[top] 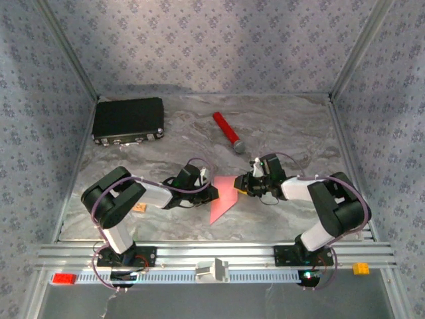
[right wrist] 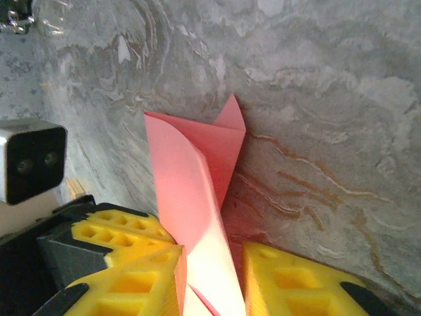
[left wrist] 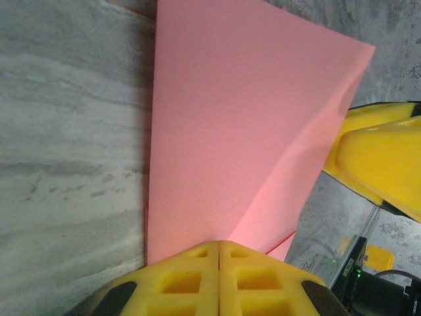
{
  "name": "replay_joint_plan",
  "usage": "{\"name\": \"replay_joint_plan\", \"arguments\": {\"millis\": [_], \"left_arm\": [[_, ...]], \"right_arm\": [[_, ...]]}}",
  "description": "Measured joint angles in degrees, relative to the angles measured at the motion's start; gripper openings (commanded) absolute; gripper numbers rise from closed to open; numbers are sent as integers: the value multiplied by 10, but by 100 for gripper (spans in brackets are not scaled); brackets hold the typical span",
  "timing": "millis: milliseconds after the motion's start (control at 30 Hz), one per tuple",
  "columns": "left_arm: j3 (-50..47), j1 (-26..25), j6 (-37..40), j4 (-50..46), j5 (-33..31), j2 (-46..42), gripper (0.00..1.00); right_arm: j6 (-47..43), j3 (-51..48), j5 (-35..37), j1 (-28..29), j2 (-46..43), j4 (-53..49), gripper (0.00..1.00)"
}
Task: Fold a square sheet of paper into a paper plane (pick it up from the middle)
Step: Perform the fifth fold on the wing at the bottom-center of the table.
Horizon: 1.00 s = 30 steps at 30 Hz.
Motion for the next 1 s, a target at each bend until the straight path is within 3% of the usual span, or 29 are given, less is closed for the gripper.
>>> {"name": "replay_joint_plan", "arguments": {"millis": [1000], "left_arm": [[-15, 8, -21, 29, 17, 1, 8]], "right_arm": [[-38, 0, -74, -5, 29, 33, 23]]}}
